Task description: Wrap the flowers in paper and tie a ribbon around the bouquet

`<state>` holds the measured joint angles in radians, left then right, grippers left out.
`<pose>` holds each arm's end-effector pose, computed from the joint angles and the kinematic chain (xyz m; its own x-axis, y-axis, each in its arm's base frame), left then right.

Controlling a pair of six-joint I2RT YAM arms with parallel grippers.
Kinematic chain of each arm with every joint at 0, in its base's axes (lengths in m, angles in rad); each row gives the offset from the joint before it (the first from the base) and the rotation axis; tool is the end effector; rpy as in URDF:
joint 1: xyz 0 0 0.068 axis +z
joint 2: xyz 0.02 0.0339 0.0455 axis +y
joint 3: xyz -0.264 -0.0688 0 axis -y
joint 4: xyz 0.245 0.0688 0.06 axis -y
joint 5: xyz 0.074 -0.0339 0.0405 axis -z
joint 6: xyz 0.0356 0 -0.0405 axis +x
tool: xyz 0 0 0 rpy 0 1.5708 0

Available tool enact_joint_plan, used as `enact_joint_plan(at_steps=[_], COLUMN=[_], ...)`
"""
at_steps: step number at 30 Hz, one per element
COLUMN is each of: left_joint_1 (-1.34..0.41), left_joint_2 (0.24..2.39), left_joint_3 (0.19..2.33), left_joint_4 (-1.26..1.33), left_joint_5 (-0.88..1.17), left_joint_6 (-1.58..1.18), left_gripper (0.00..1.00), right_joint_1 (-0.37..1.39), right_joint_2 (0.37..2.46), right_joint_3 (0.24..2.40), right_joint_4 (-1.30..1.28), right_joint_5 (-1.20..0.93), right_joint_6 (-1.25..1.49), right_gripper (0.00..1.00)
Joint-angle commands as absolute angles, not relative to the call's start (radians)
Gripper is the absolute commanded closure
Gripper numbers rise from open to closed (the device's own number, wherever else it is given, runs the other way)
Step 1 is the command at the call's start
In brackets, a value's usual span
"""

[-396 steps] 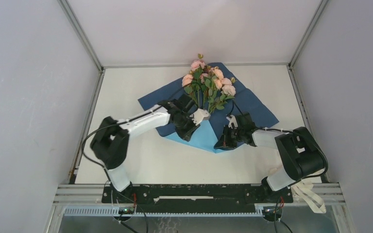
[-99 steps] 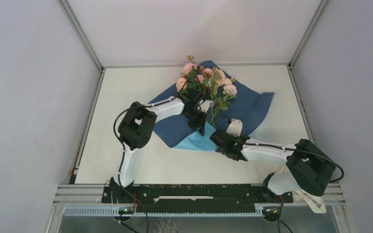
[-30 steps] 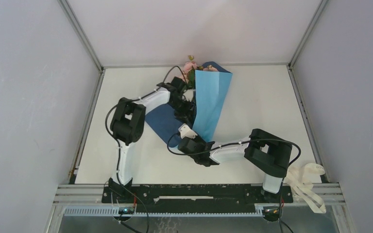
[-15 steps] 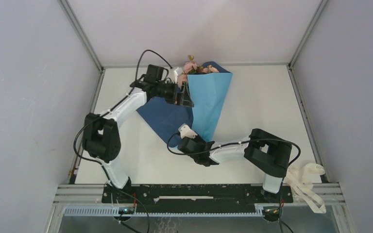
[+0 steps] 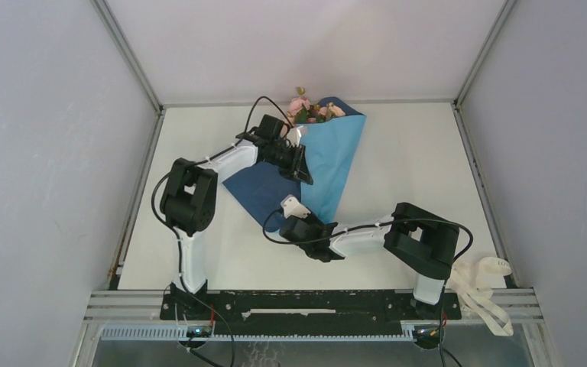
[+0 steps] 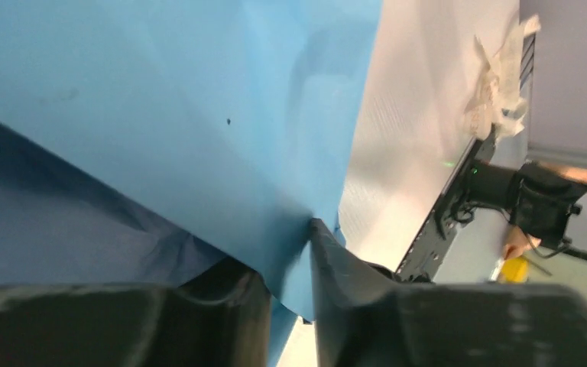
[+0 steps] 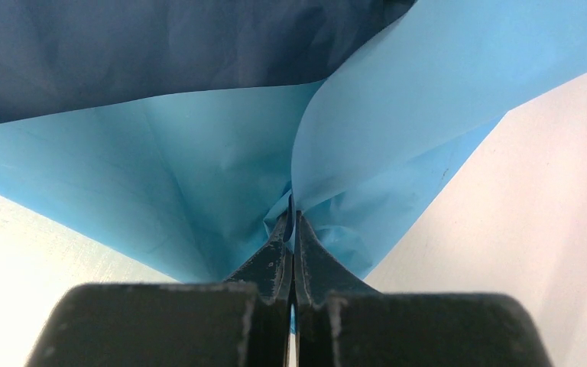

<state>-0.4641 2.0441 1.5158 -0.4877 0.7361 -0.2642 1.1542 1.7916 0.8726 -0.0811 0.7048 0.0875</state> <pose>0.3783 -0.2161 0.1915 -0.9029 0.2356 -0.3595 0.4270 0.5862 -0.6885 0.1541 0.2913 0.1276 -0.3877 -0.7117 -0.5858 -0.5231 0.6931 -0.4959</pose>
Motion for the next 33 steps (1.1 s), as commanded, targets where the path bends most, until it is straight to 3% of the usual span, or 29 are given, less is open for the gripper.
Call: enact_joint_plan(at_steps=[1,2,3,8,14,18,24,28,33], left_joint_1=[-0.471,-0.468,-0.464,-0.399,-0.334,-0.33,-0.325,-0.315,-0.306], left_joint_2=[1.976,1.97,1.964,1.966,2.051,2.109,2.126,2.143,2.148], left_joint_3=[1.565,1.557,1.549,1.496,1.464,1.443,1.413,1.417,1.422], left_joint_4=[-0.456,-0.46,-0.467,-0.483,-0.478,-0.477,-0.459,-0.458,-0.468], left_joint_5=[0.804,0.803,0.802,0.723,0.636,0.629,0.611,0.613,0.616], left_joint_6=[-0.245,-0.238,-0.233,-0.235,-0.25,-0.254,-0.258,-0.264,-0.261], left_gripper=[0.9,0.99,1.0,1.0,1.0,1.0,1.0,1.0,1.0], right_joint_1=[1.169,1.169,1.17,1.175,1.183,1.192,1.187,1.089,0.933], right_joint_2=[1.825,1.822,1.817,1.765,1.646,1.579,1.398,1.262,1.307], right_joint_3=[0.876,0.876,0.876,0.876,0.876,0.876,0.876,0.87,0.845], right_joint_4=[-0.125,-0.129,-0.131,-0.161,-0.223,-0.272,-0.35,-0.29,-0.128], right_joint_5=[0.605,0.608,0.61,0.634,0.63,0.575,0.35,0.093,-0.022], right_joint_6=[0.123,0.121,0.12,0.114,0.087,0.058,0.008,0.059,0.189], right_gripper=[1.0,1.0,1.0,0.9,0.67,0.6,0.58,0.58,0.61])
